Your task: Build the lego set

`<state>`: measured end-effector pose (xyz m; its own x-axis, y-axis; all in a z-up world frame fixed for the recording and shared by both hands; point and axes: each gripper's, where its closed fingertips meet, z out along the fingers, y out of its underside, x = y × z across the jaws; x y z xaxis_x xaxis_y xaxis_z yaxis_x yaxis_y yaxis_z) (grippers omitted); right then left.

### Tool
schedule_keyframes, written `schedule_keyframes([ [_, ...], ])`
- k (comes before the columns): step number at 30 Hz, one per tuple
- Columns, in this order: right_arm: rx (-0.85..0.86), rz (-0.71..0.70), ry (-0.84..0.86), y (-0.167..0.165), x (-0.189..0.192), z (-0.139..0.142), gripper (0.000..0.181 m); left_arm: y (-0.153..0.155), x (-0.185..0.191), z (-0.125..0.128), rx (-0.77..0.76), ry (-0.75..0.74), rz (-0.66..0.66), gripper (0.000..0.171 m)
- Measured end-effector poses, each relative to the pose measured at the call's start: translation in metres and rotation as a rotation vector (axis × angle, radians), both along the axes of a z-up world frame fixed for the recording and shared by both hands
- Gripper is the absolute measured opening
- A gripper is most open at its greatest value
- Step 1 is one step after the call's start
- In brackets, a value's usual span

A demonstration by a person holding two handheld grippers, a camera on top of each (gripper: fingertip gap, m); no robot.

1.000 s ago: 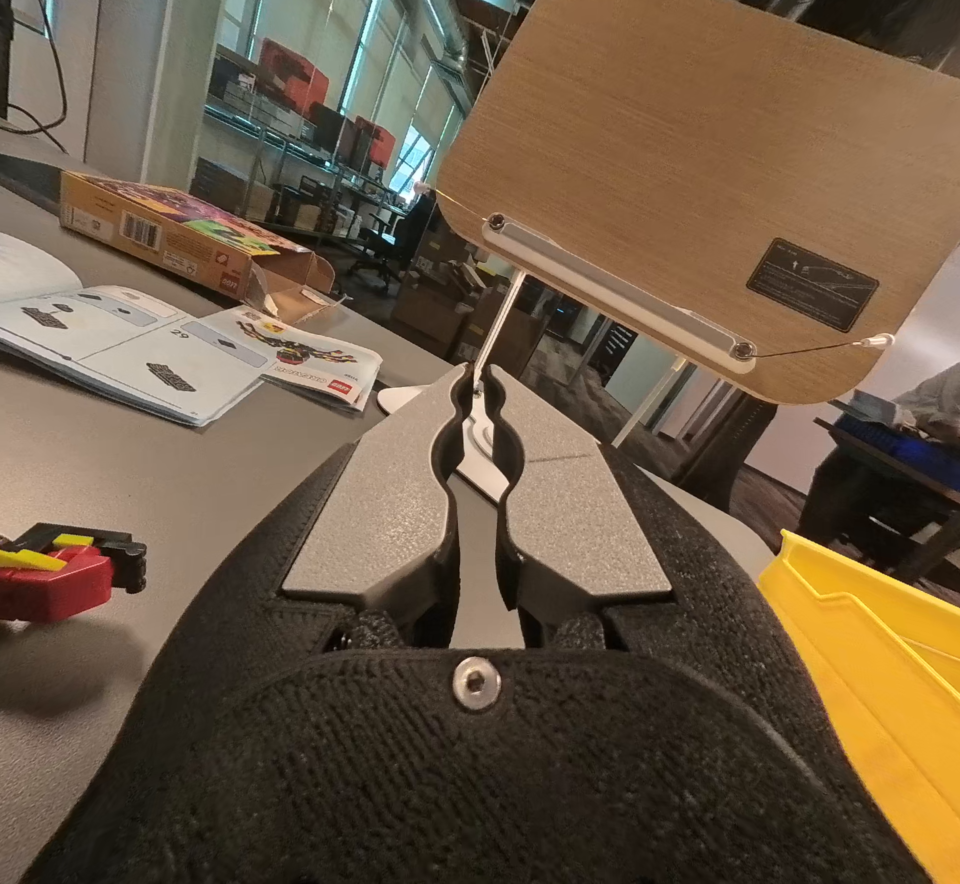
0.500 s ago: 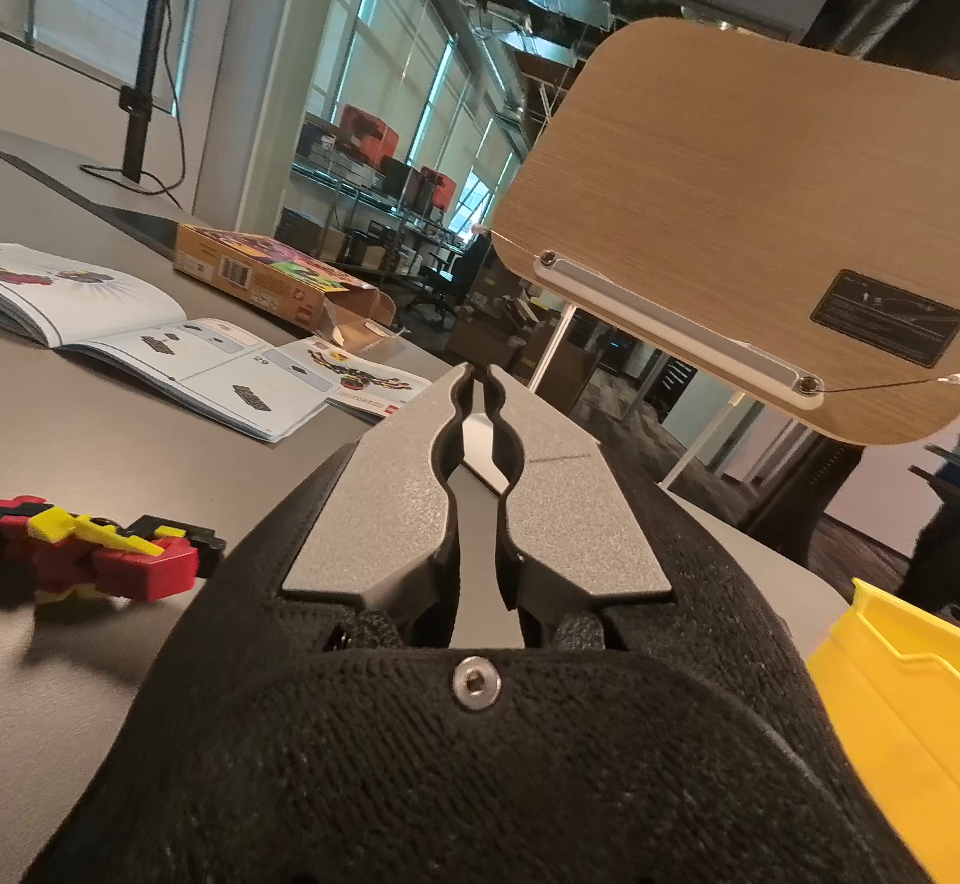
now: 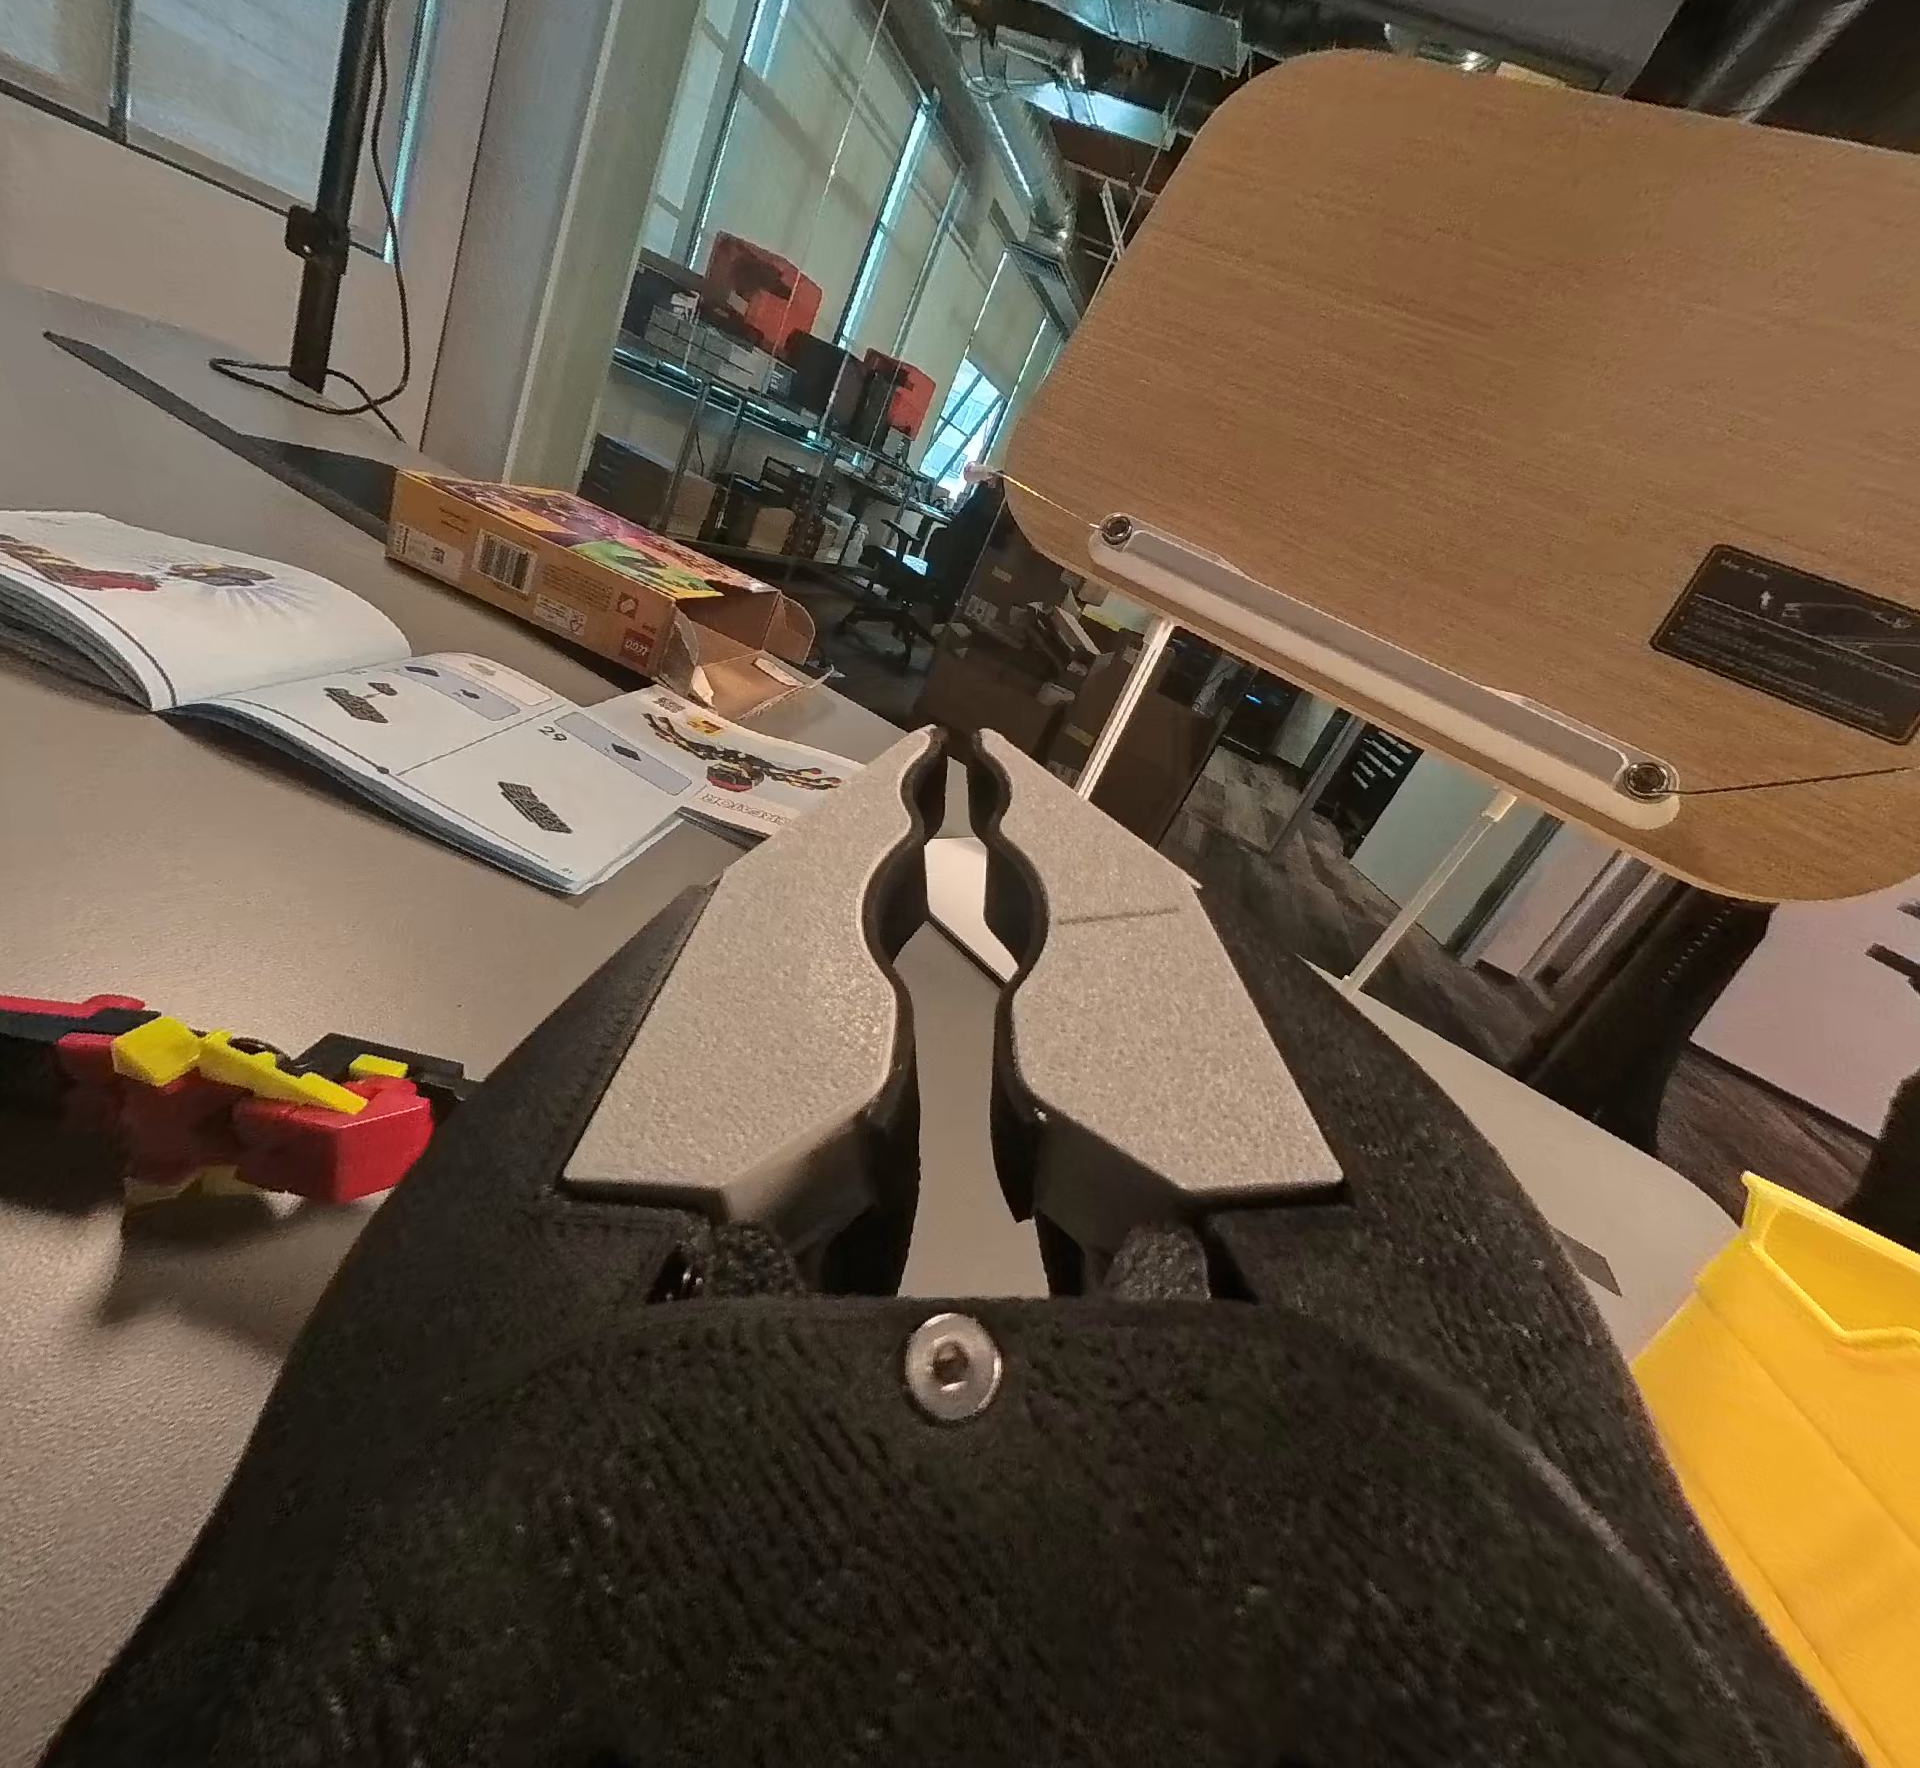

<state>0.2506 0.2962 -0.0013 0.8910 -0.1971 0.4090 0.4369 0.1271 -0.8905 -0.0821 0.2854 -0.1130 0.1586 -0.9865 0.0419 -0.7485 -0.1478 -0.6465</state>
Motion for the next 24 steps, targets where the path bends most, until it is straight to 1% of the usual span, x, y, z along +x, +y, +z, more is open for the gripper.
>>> schedule_keyframes([
  [1, 0.0, 0.0, -0.001, 0.0, 0.0, 0.0, 0.001, 0.002, -0.004, 0.006, 0.018, -0.033, 0.019, 0.048],
  [3, 0.0, 0.0, -0.002, 0.0, 0.0, 0.0, 0.001, 0.005, -0.015, 0.026, 0.065, -0.138, 0.065, 0.049],
  [5, -0.003, -0.001, -0.004, 0.0, 0.0, 0.0, 0.002, 0.009, -0.033, 0.053, 0.109, -0.273, 0.113, 0.048],
  [8, -0.01, -0.019, -0.016, 0.001, 0.001, -0.001, 0.002, 0.011, -0.067, 0.089, 0.127, -0.491, 0.182, 0.047],
  [11, -0.015, -0.05, -0.026, 0.001, 0.005, -0.002, 0.002, 0.016, -0.106, 0.11, 0.171, -0.654, 0.281, 0.045],
  [13, -0.016, -0.072, -0.027, 0.0, 0.008, -0.002, 0.002, 0.014, -0.128, 0.124, 0.228, -0.76, 0.318, 0.037],
  [15, -0.016, -0.096, -0.023, 0.0, 0.013, -0.002, 0.001, 0.015, -0.152, 0.14, 0.308, -0.832, 0.372, 0.035],
  [17, -0.016, -0.123, -0.018, -0.001, 0.018, -0.002, 0.001, 0.015, -0.177, 0.161, 0.425, -0.869, 0.414, 0.032],
  [20, -0.021, -0.166, -0.015, -0.002, 0.025, -0.003, 0.002, 0.029, -0.221, 0.185, 0.59, -0.831, 0.528, 0.031],
  [22, -0.026, -0.196, -0.021, -0.003, 0.029, -0.003, 0.001, 0.049, -0.249, 0.19, 0.635, -0.767, 0.624, 0.031],
  [24, -0.031, -0.225, -0.029, -0.004, 0.033, -0.004, 0.001, 0.071, -0.266, 0.189, 0.613, -0.707, 0.669, 0.031],
])
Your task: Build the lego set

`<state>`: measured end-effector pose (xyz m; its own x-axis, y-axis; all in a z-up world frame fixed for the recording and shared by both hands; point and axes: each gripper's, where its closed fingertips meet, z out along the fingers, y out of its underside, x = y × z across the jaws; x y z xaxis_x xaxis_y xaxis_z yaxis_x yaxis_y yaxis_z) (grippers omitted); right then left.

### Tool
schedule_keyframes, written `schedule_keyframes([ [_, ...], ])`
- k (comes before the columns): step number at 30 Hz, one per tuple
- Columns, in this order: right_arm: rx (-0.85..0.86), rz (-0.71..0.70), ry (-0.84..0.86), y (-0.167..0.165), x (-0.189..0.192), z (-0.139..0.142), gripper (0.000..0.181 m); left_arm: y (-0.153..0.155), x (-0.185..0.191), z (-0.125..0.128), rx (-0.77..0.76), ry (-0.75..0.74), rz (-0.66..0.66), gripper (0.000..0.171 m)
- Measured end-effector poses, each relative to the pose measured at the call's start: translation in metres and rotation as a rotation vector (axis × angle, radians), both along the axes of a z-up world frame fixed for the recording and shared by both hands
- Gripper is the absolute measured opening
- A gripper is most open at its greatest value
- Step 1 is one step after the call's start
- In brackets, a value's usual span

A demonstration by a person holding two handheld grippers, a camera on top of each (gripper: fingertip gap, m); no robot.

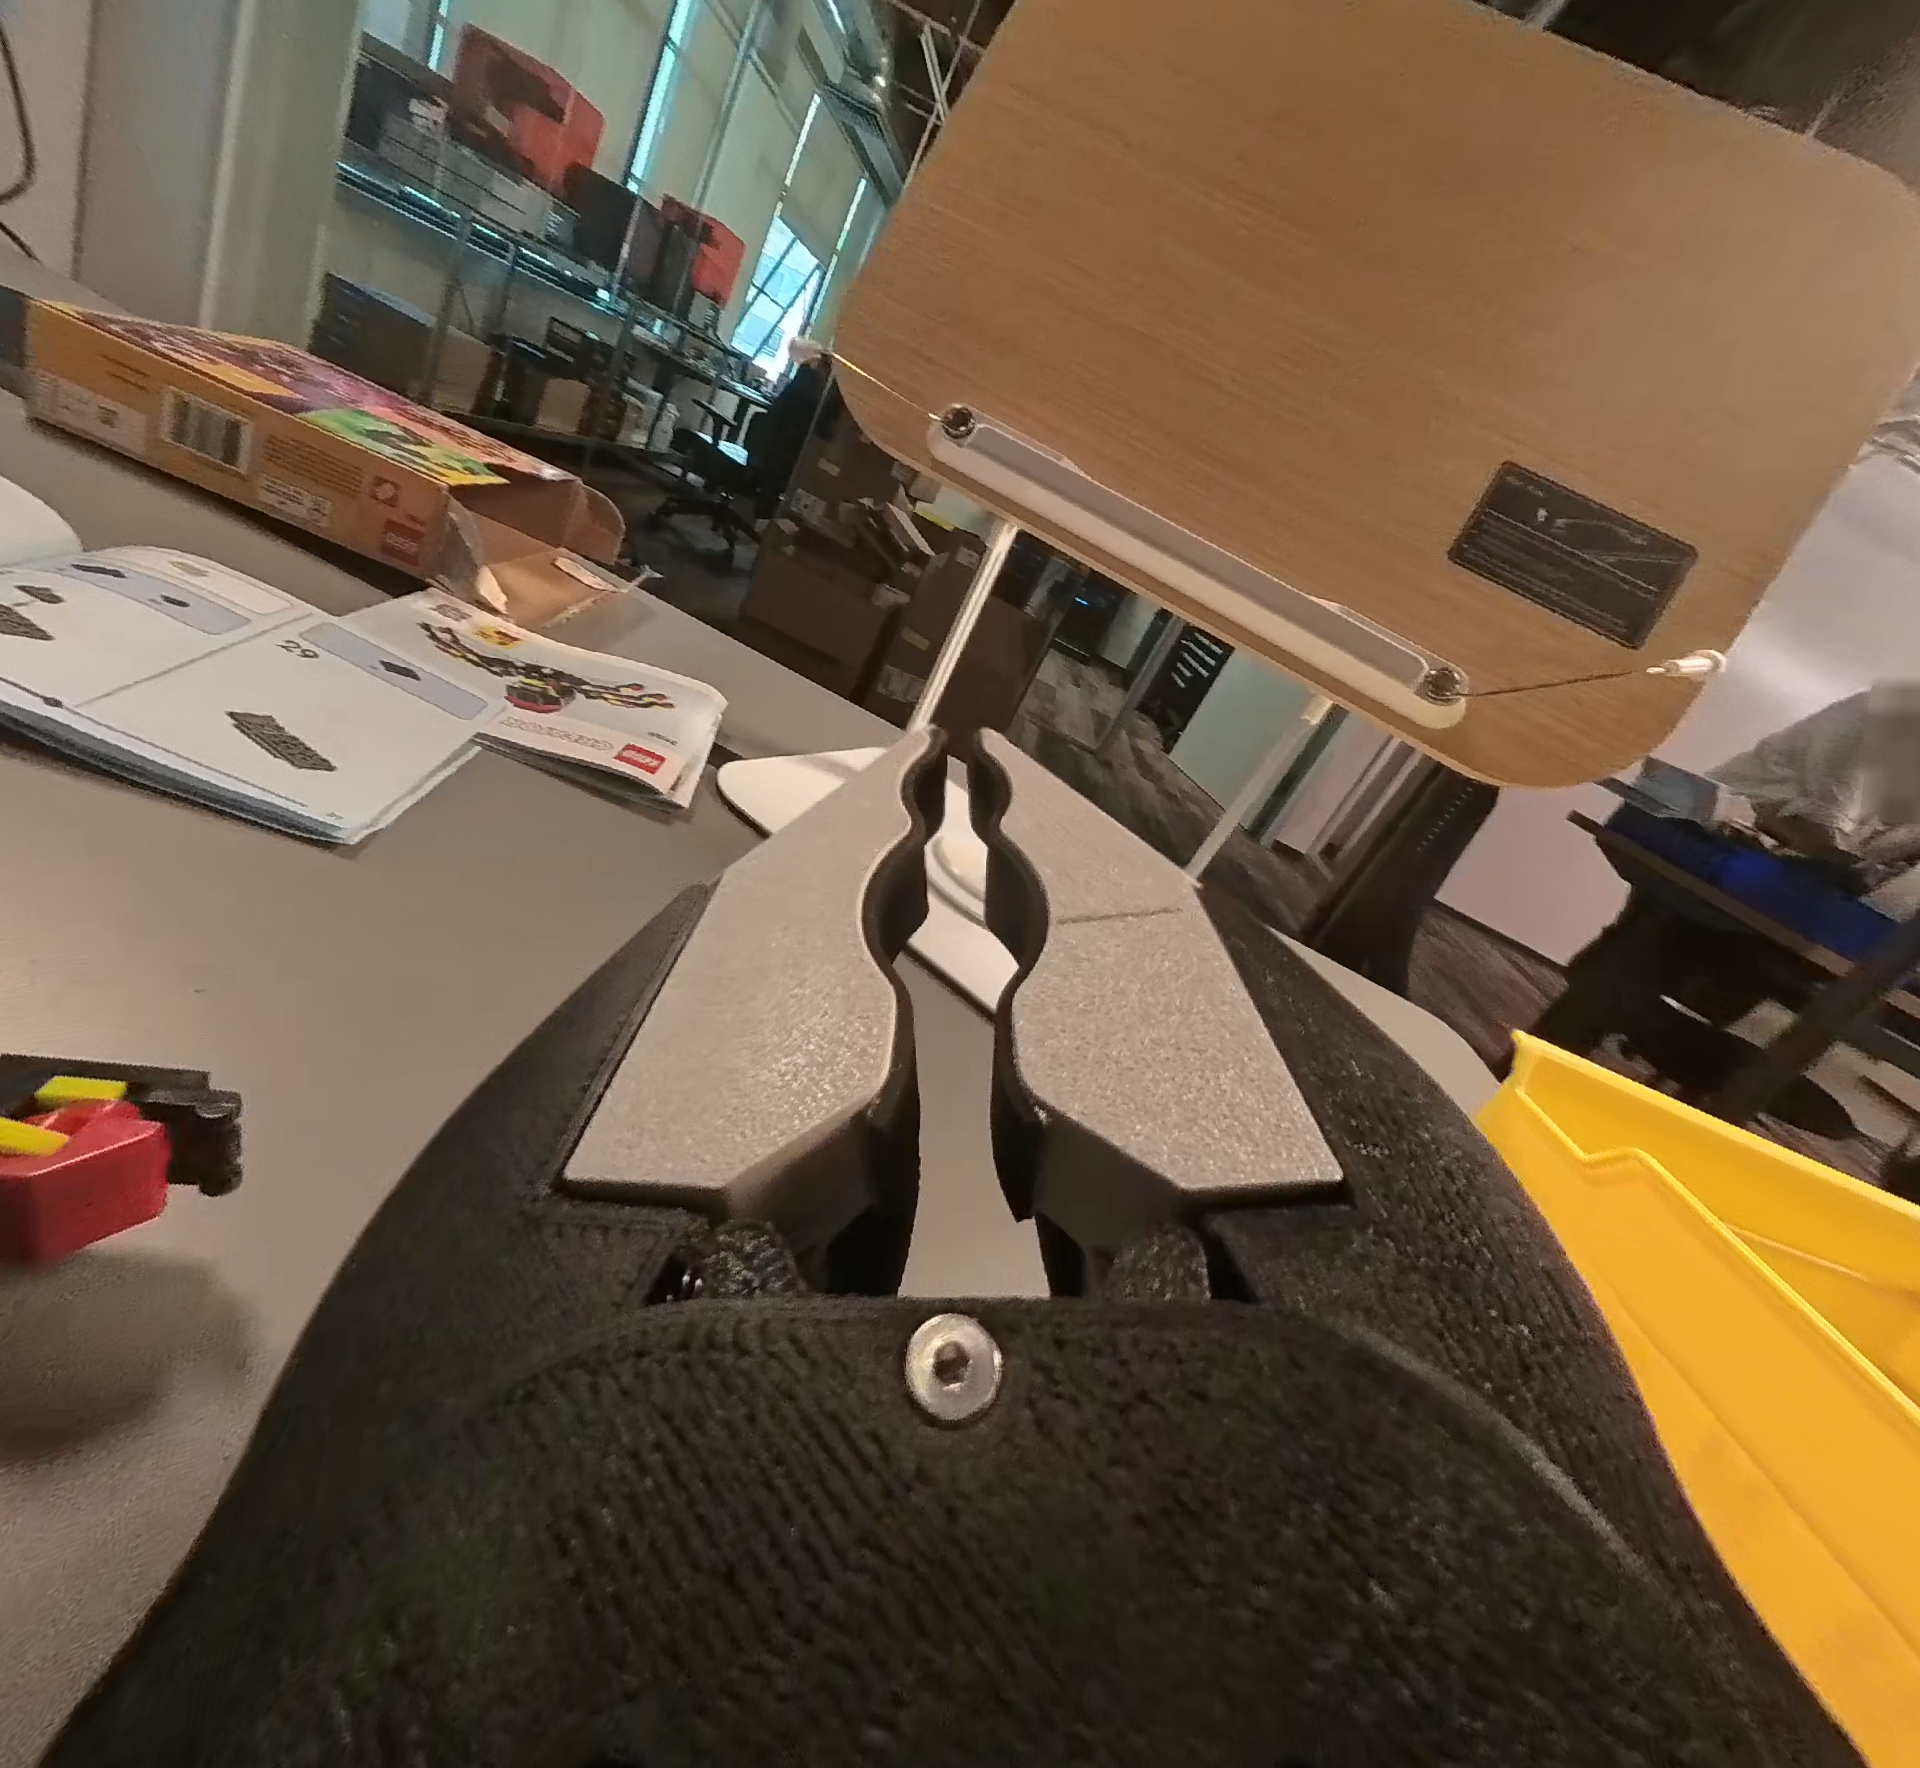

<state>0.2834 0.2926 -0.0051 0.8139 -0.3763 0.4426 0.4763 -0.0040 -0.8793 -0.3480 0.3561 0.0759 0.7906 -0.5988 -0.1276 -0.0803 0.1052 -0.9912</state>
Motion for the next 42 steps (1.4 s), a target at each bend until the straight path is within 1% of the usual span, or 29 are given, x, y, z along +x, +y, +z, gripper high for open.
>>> schedule_keyframes([
  [2, -0.003, -0.029, -0.005, -0.001, 0.004, 0.0, 0.001, 0.024, -0.006, -0.006, -0.075, 0.052, -0.004, 0.034],
  [4, -0.004, -0.057, -0.008, -0.003, 0.008, 0.0, 0.001, 0.05, -0.006, -0.019, -0.167, 0.14, -0.024, 0.038],
  [7, -0.009, -0.098, -0.014, -0.005, 0.013, 0.0, 0.001, 0.087, 0.006, -0.046, -0.317, 0.308, -0.098, 0.039],
  [9, -0.014, -0.123, -0.02, -0.006, 0.017, -0.001, 0.002, 0.107, 0.021, -0.063, -0.389, 0.387, -0.176, 0.039],
  [10, -0.017, -0.135, -0.023, -0.006, 0.018, -0.001, 0.002, 0.113, 0.031, -0.072, -0.437, 0.407, -0.235, 0.039],
  [12, -0.022, -0.155, -0.028, -0.007, 0.02, -0.001, 0.002, 0.117, 0.053, -0.088, -0.561, 0.399, -0.392, 0.038],
  [13, -0.024, -0.163, -0.03, -0.007, 0.021, -0.002, 0.001, 0.123, 0.06, -0.094, -0.618, 0.387, -0.435, 0.038],
  [16, -0.028, -0.18, -0.032, -0.007, 0.024, -0.002, 0.002, 0.143, 0.071, -0.114, -0.742, 0.418, -0.481, 0.032],
  [17, -0.029, -0.182, -0.032, -0.007, 0.024, -0.002, 0.002, 0.148, 0.075, -0.119, -0.766, 0.431, -0.493, 0.027],
  [20, -0.033, -0.184, -0.034, -0.007, 0.025, -0.003, 0.002, 0.156, 0.087, -0.134, -0.828, 0.464, -0.549, 0.019],
  [22, -0.036, -0.184, -0.034, -0.007, 0.025, -0.003, 0.002, 0.159, 0.09, -0.147, -0.804, 0.582, -0.58, 0.017],
  [25, -0.038, -0.179, -0.036, -0.006, 0.024, -0.004, 0.002, 0.167, 0.085, -0.171, -0.662, 0.888, -0.593, 0.016],
  [26, -0.039, -0.176, -0.036, -0.006, 0.023, -0.004, 0.002, 0.167, 0.084, -0.177, -0.622, 0.963, -0.609, 0.017],
  [28, -0.039, -0.171, -0.037, -0.005, 0.023, -0.004, 0.001, 0.16, 0.087, -0.184, -0.591, 1.035, -0.667, 0.019],
  [32, -0.038, -0.162, -0.035, -0.004, 0.022, -0.004, 0.002, 0.158, 0.092, -0.186, -0.629, 1.013, -0.676, 0.017],
  [36, -0.039, -0.155, -0.034, -0.004, 0.021, -0.004, 0.002, 0.163, 0.087, -0.186, -0.651, 1.009, -0.666, 0.018],
  [39, -0.041, -0.155, -0.035, -0.004, 0.021, -0.005, 0.001, 0.16, 0.089, -0.187, -0.688, 0.961, -0.7, 0.015],
  [40, -0.041, -0.155, -0.036, -0.004, 0.021, -0.005, 0.001, 0.158, 0.091, -0.187, -0.702, 0.938, -0.719, 0.01],
  [42, -0.042, -0.156, -0.035, -0.004, 0.021, -0.005, 0.002, 0.154, 0.095, -0.188, -0.698, 0.908, -0.754, 0.008],
])
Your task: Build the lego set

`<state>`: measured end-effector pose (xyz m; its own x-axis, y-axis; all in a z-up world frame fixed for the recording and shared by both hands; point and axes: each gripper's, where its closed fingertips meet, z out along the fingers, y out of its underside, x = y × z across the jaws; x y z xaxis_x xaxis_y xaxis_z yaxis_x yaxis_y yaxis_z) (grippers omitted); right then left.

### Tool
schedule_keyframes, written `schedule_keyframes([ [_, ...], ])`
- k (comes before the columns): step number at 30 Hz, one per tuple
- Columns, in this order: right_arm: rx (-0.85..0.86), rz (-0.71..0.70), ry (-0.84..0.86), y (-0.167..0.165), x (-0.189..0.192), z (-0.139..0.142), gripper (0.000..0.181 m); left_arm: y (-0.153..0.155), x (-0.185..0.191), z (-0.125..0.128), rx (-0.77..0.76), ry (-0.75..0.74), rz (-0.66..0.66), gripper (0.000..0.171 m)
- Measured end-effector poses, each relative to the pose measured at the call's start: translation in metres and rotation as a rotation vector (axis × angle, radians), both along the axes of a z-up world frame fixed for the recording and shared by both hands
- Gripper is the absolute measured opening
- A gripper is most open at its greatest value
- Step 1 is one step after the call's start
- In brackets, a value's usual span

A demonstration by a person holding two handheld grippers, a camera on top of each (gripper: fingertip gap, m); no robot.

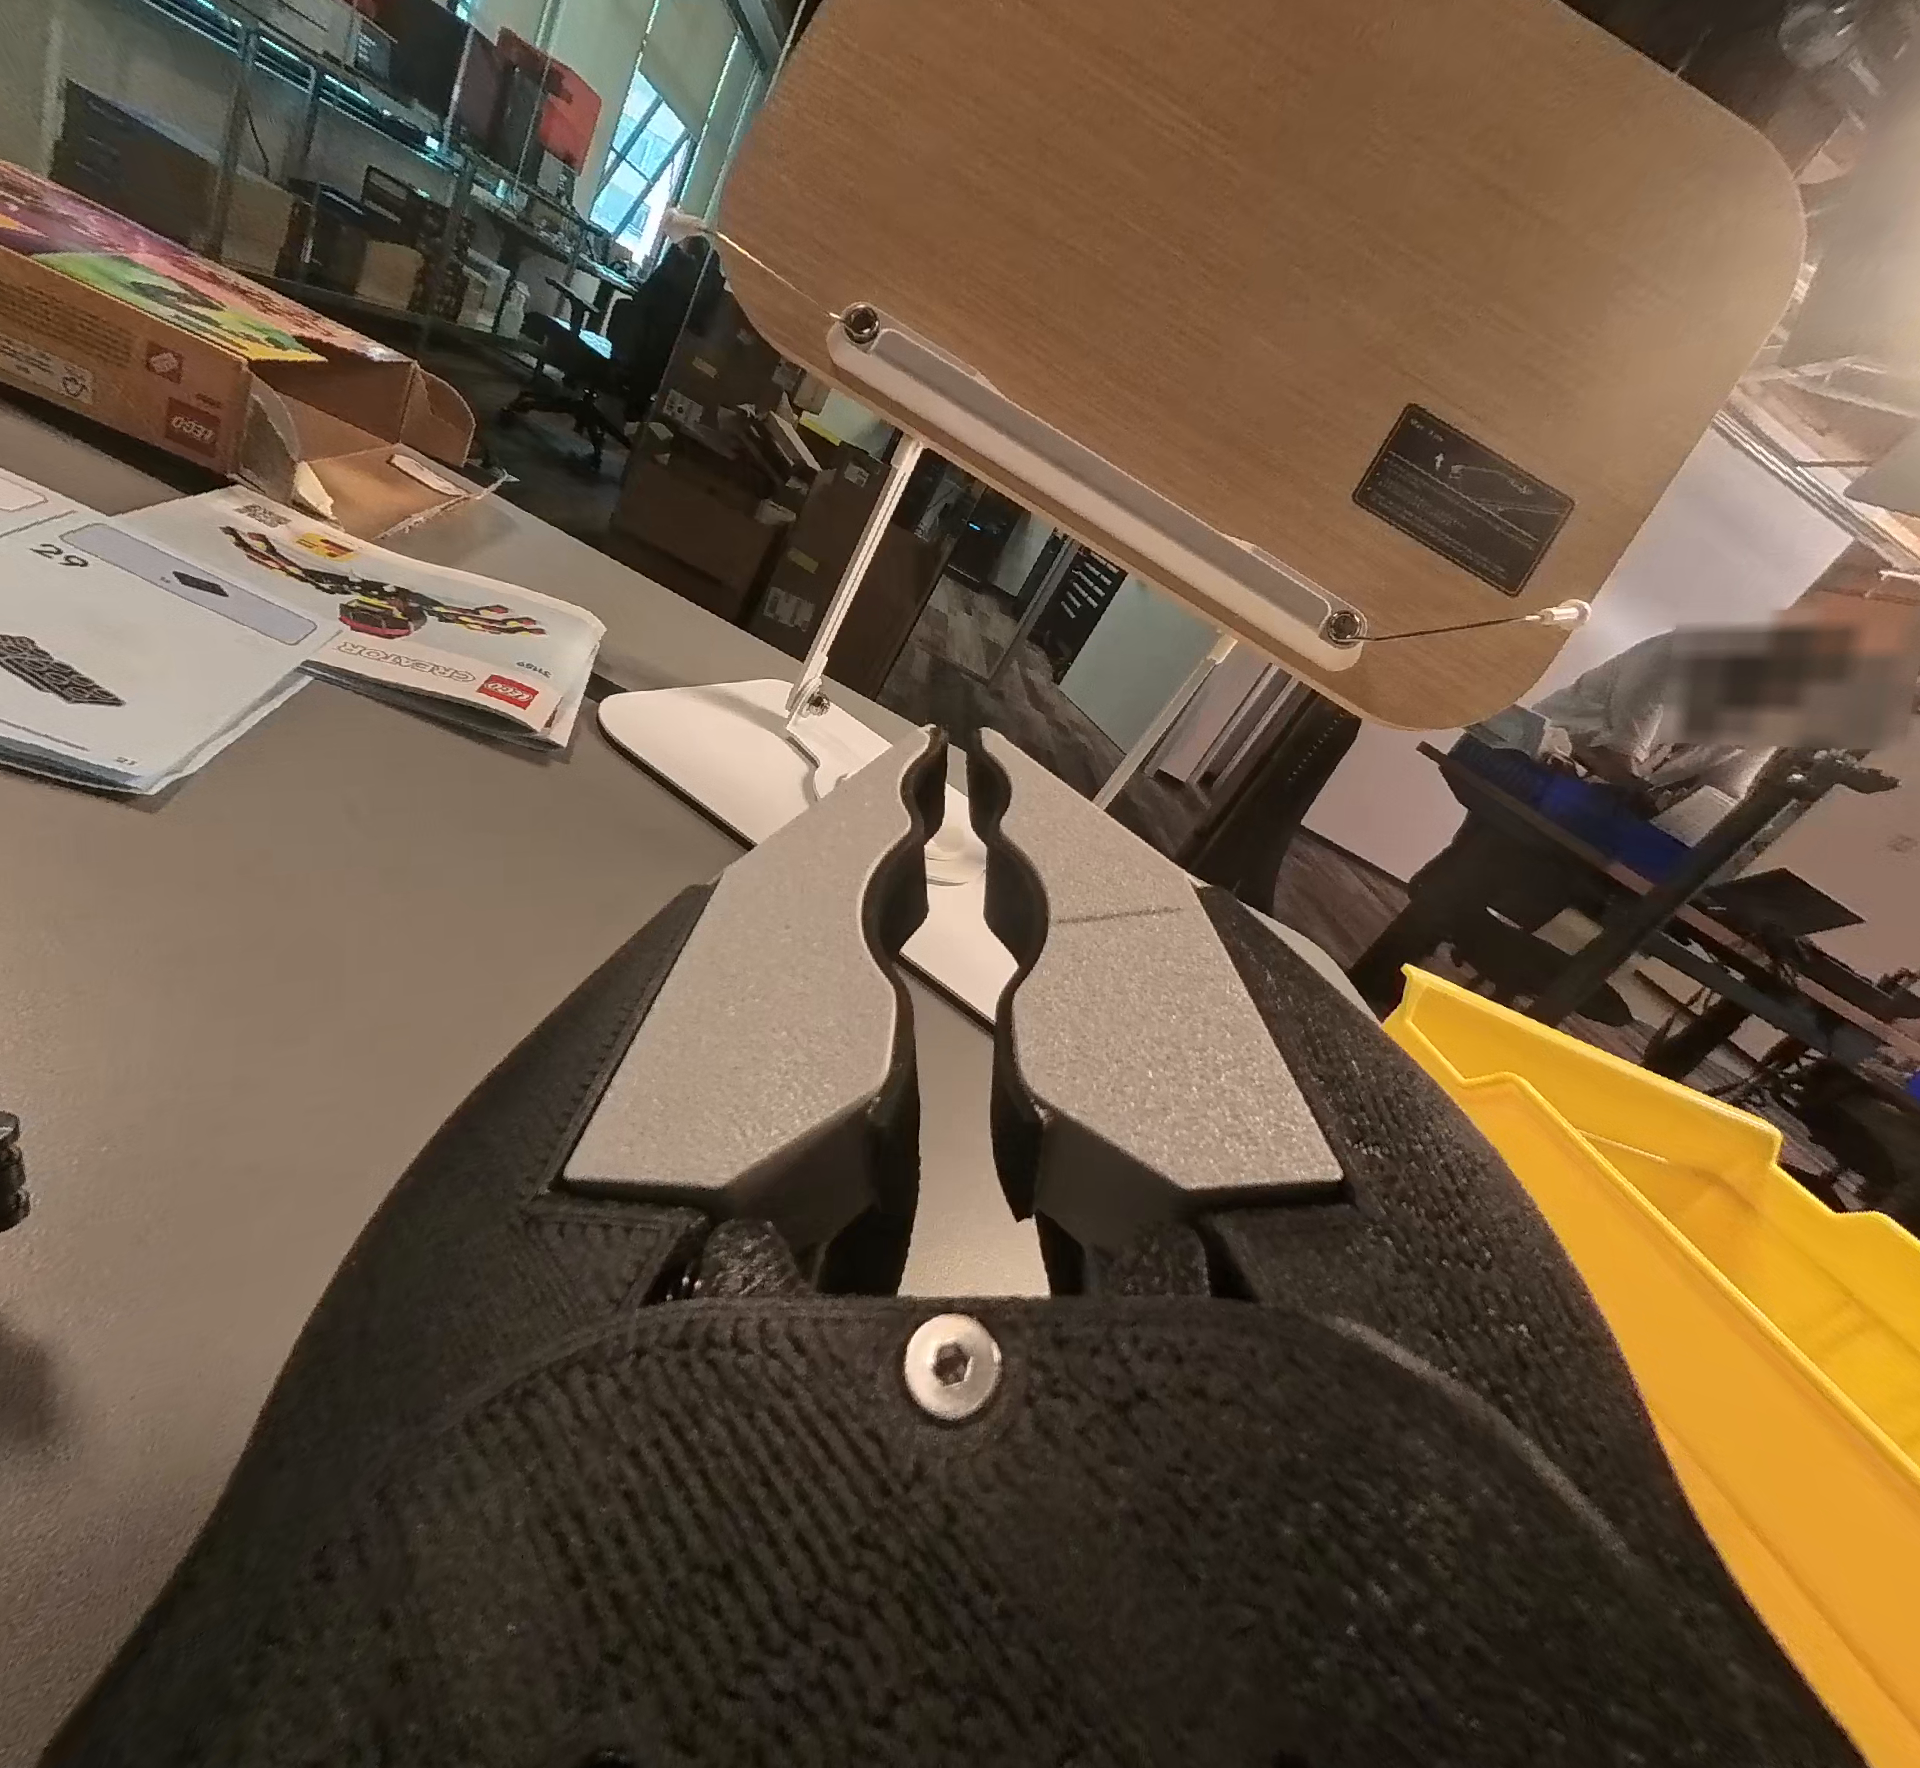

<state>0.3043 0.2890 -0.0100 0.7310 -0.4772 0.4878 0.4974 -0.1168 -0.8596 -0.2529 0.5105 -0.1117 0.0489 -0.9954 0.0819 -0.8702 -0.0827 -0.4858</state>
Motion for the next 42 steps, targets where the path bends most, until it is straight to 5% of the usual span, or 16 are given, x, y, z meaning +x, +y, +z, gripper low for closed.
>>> schedule_keyframes([
  [5, 0.005, 0.002, 0.005, 0.0, 0.0, 0.0, 0.002, 0.005, -0.002, 0.01, 0.119, -0.011, -0.011, 0.0],
  [9, 0.005, 0.012, 0.005, 0.0, -0.001, 0.0, 0.002, 0.005, 0.016, 0.068, 0.219, -0.258, 0.072, 0.0],
  [12, 0.006, 0.022, 0.005, 0.001, -0.003, 0.0, 0.001, -0.003, 0.016, 0.091, 0.3, -0.255, 0.073, 0.0],
  [17, 0.005, 0.038, 0.005, 0.002, -0.005, 0.0, 0.001, 0.006, 0.009, 0.057, 0.264, -0.079, 0.176, 0.013],
  [26, 0.004, 0.047, 0.004, 0.003, -0.006, 0.0, 0.001, 0.034, 0.031, 0.016, 0.104, -0.082, 0.318, 0.028],
  [30, -0.002, 0.049, -0.001, 0.003, -0.007, 0.0, 0.001, 0.034, 0.033, 0.002, 0.028, -0.036, 0.383, 0.024],
  [42, -0.006, 0.049, -0.006, 0.004, -0.007, -0.001, 0.002, 0.028, 0.043, 0.0, 0.169, -0.052, 0.316, 0.009],
])
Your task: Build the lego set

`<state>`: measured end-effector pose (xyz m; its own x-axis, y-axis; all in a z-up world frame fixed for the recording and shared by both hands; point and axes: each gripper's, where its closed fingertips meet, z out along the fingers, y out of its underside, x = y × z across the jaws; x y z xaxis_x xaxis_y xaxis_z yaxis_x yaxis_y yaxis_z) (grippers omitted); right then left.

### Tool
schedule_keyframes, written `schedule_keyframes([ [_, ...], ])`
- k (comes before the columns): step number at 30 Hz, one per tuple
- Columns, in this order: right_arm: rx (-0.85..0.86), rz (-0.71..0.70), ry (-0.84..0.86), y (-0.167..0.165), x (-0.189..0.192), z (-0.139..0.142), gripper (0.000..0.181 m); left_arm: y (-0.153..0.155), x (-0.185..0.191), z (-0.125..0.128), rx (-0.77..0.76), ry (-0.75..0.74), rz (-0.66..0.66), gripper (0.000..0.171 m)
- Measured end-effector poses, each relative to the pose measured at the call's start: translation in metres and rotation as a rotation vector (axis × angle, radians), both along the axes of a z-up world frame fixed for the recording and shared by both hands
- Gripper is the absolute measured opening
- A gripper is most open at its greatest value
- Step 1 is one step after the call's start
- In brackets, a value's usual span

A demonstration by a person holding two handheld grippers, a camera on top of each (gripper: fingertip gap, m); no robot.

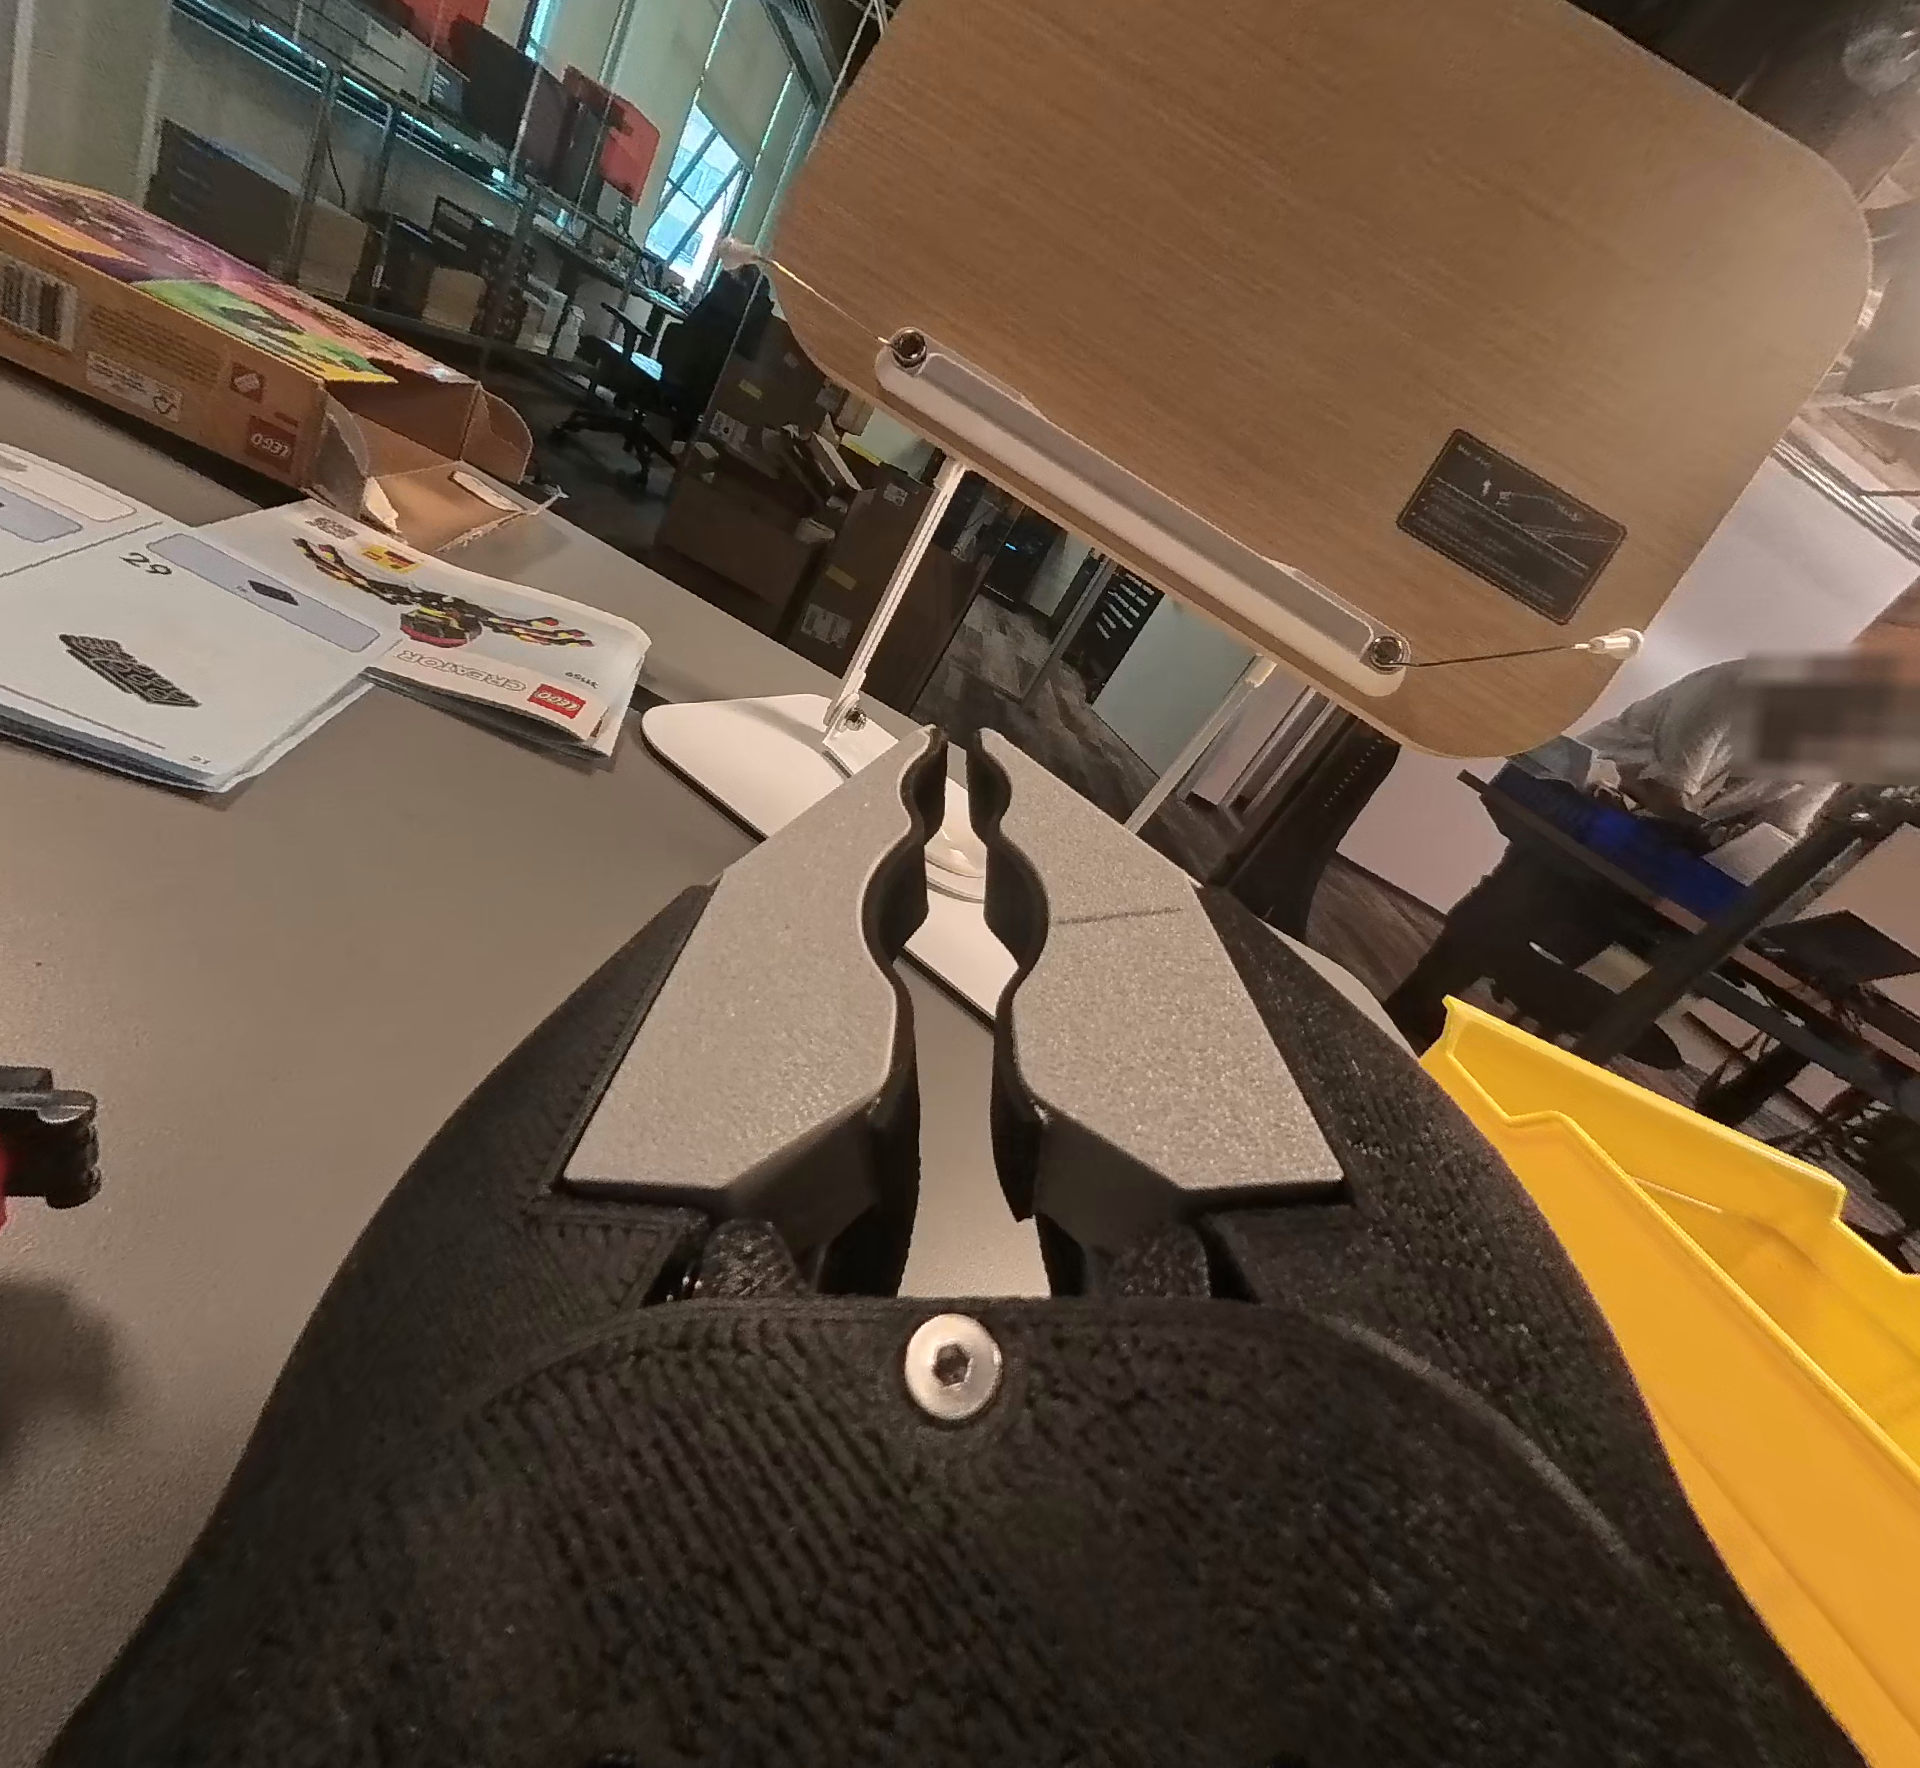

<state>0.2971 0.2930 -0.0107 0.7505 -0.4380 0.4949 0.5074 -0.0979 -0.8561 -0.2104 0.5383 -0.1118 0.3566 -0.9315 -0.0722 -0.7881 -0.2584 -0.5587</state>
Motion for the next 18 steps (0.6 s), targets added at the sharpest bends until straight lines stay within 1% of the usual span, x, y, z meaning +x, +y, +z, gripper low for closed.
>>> schedule_keyframes([
  [3, 0.001, 0.0, 0.001, 0.0, 0.0, 0.0, 0.001, -0.002, -0.005, 0.0, -0.015, 0.004, 0.004, 0.007],
  [7, 0.001, 0.002, 0.001, 0.0, 0.0, 0.0, 0.002, 0.001, -0.021, 0.002, 0.027, 0.022, 0.018, 0.006],
  [9, -0.002, 0.001, -0.001, 0.0, 0.0, 0.0, 0.001, 0.001, -0.026, 0.01, 0.054, -0.003, 0.031, 0.006],
  [10, -0.002, 0.001, -0.002, 0.0, 0.0, 0.0, 0.001, 0.002, -0.028, 0.018, 0.081, -0.023, 0.037, 0.006],
  [12, 0.0, 0.001, -0.001, 0.0, 0.0, 0.0, 0.001, 0.002, -0.028, 0.044, 0.155, -0.088, 0.05, 0.006],
  [15, 0.008, -0.008, 0.002, -0.001, 0.002, 0.001, 0.002, -0.003, -0.025, 0.102, 0.298, -0.242, 0.07, 0.006],
  [16, 0.012, -0.012, 0.003, -0.002, 0.002, 0.002, 0.002, -0.008, -0.023, 0.12, 0.332, -0.294, 0.074, 0.006],
  [18, 0.017, -0.014, 0.006, -0.002, 0.003, 0.002, 0.002, -0.029, -0.017, 0.15, 0.357, -0.401, 0.059, 0.006],
])
